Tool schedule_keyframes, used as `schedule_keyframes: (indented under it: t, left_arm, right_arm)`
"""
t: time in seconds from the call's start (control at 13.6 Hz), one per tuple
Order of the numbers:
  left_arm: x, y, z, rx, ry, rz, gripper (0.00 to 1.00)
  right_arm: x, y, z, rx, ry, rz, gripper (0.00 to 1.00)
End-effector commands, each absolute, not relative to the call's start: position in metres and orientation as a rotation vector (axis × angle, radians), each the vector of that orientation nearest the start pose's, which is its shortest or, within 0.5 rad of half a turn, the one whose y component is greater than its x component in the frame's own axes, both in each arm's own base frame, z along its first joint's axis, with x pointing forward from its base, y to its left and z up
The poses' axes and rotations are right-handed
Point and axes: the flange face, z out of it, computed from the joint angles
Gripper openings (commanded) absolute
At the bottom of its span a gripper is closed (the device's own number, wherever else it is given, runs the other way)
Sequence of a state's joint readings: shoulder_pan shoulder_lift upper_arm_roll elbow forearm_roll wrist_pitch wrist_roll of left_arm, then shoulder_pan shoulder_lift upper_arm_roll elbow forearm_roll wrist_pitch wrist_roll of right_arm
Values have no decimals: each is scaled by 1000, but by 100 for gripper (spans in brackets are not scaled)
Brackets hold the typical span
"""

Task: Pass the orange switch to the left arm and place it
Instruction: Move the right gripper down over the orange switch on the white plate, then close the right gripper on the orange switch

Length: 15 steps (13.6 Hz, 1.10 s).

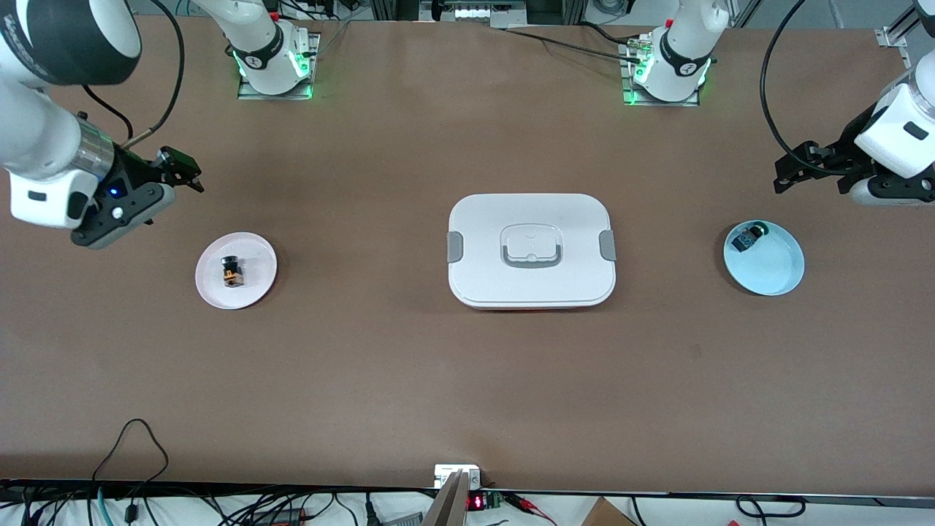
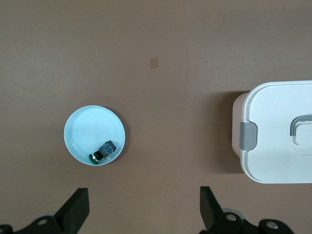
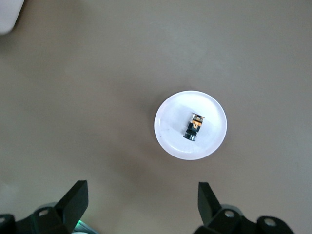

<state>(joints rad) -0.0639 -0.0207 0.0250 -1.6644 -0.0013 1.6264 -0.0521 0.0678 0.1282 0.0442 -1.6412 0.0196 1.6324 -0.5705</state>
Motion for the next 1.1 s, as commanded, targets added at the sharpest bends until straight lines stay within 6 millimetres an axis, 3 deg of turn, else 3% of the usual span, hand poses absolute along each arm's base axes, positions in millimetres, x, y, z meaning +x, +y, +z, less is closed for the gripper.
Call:
schedule_keyframes:
  t: [0.0, 0.15, 0.29, 0.44, 0.52, 0.66, 1.03]
  left_arm:
    - [550, -21, 603, -3128, 6, 16, 100]
    - [550, -21, 603, -3128, 8, 16, 100]
    - [551, -21, 603, -3128, 8, 18, 100]
    - [550, -19, 603, -3128, 4, 18, 100]
    - [550, -19, 603, -3129, 3, 19, 100]
    - [550, -19, 602, -3128, 3, 21, 100]
    - [550, -17, 602, -3129, -1, 21, 100]
  right_arm:
    - [598, 59, 507, -2797, -1237, 196, 100]
    - [607, 43, 489, -2725, -1375, 156, 100]
    - [607, 40, 460, -2673, -1487, 137, 100]
    - [614, 36, 425, -2529, -1735, 111, 100]
    - [615, 23, 402, -2448, -1837, 107, 100]
    - [604, 14, 365, -2342, -1977, 87, 100]
    - [587, 10, 299, -2011, -2331, 77, 100]
